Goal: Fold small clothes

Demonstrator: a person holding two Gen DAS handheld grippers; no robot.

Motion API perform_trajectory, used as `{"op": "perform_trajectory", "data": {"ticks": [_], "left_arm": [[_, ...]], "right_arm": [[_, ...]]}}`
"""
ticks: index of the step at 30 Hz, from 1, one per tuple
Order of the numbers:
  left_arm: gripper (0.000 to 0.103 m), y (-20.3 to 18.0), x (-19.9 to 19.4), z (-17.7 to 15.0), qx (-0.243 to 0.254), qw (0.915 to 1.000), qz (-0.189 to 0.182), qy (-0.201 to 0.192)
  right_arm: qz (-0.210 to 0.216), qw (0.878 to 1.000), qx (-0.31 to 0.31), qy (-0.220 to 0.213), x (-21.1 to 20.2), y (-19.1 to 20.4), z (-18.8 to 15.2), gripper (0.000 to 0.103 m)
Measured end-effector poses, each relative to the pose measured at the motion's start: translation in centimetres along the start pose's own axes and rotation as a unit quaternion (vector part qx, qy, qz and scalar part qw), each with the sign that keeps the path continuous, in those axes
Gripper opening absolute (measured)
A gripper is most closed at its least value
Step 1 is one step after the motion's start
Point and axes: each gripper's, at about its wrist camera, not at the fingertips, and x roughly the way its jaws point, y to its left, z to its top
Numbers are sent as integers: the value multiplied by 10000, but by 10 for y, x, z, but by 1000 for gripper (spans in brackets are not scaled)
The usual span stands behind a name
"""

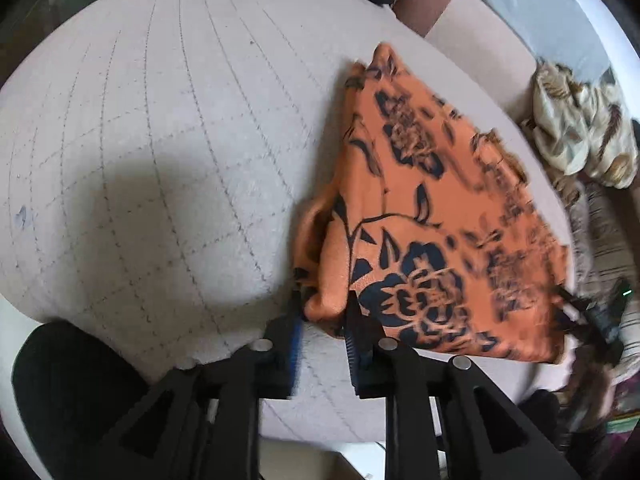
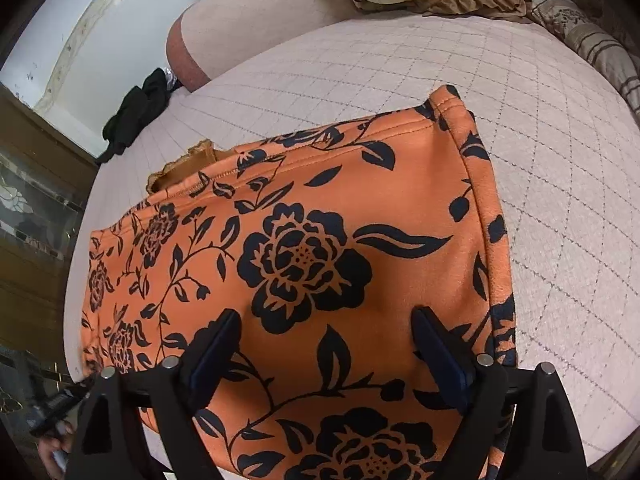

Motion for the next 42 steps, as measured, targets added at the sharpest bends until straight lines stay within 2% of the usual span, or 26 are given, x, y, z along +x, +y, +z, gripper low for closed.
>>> {"op": "perform_trajectory", "data": {"ticks": [1,3,4,8,11,13,14,15,16,19,20,21,22,24,26,28,30,31,33,34,35,36,38,40,42], "left_arm": [[36,-1,-11,6,18,9997,125,-188],[57,-1,-28,21,125,9980,213,-588],[62,-3,-32,32,180,9973,205,-680],[64,-11,-5,84,407,9982,187,-411],[64,-32,22,116,642,9975,153,-242],[55,-48,40,134,904,9954,208,-232],[30,-52,51,145,973,9944,357,-211],[15,-51,62,153,933,9943,512,-98],[15,-46,72,163,779,9954,560,-27],[17,-14,75,188,-216,9998,6,-12],[16,-8,67,193,-387,9990,53,-215],[15,-5,62,195,-387,9978,357,-397],[11,-1,60,194,-371,9964,640,-406],[10,3,57,186,-305,9987,347,-217],[13,-1,48,175,-128,9993,259,-218],[26,-8,34,158,166,9995,116,-243],[59,-18,22,141,468,9982,40,-379],[63,-23,18,134,601,9970,47,-484],[63,-35,21,126,927,9939,146,-582],[61,-39,32,122,1104,9920,420,-456],[43,-36,48,124,1127,9907,705,-293],[44,-32,61,128,1043,9917,735,-167],[44,-29,55,130,872,9939,604,-302],[44,-33,42,129,872,9927,738,-377],[46,-42,26,122,1087,9892,802,-577]], "right_arm": [[1,10000,-24,8,0,0,0,90],[36,10000,-55,24,2,0,0,92],[39,10000,-65,31,2,1,1,94],[13,9999,-99,55,6,6,1,100],[-11,9999,-144,55,7,8,1,102],[19,9999,-130,61,7,7,1,102],[42,9999,-115,69,7,6,1,102],[73,9999,-100,82,6,5,2,102],[98,9999,-87,90,6,5,2,102],[148,9998,-49,93,5,4,2,102],[142,9999,-46,86,5,5,2,102],[125,9999,-57,80,6,5,1,102],[97,9999,-79,81,6,6,1,102],[57,9999,-109,80,6,7,1,102],[77,9999,-60,89,4,6,2,102],[198,9997,125,68,-2,4,7,102],[543,9980,303,-102,-13,2,15,102],[623,9973,332,-221,-18,2,20,102],[716,9958,383,-430,-26,2,31,102],[888,9939,496,-425,-25,-1,37,102],[1086,9913,640,-376,-21,-5,41,102],[1268,9880,851,-245,-11,-12,46,101],[966,9870,1274,178,21,-37,51,100],[1134,9798,1645,-23,10,-42,52,99],[1256,9830,1326,-196,-8,-26,57,99]]}}
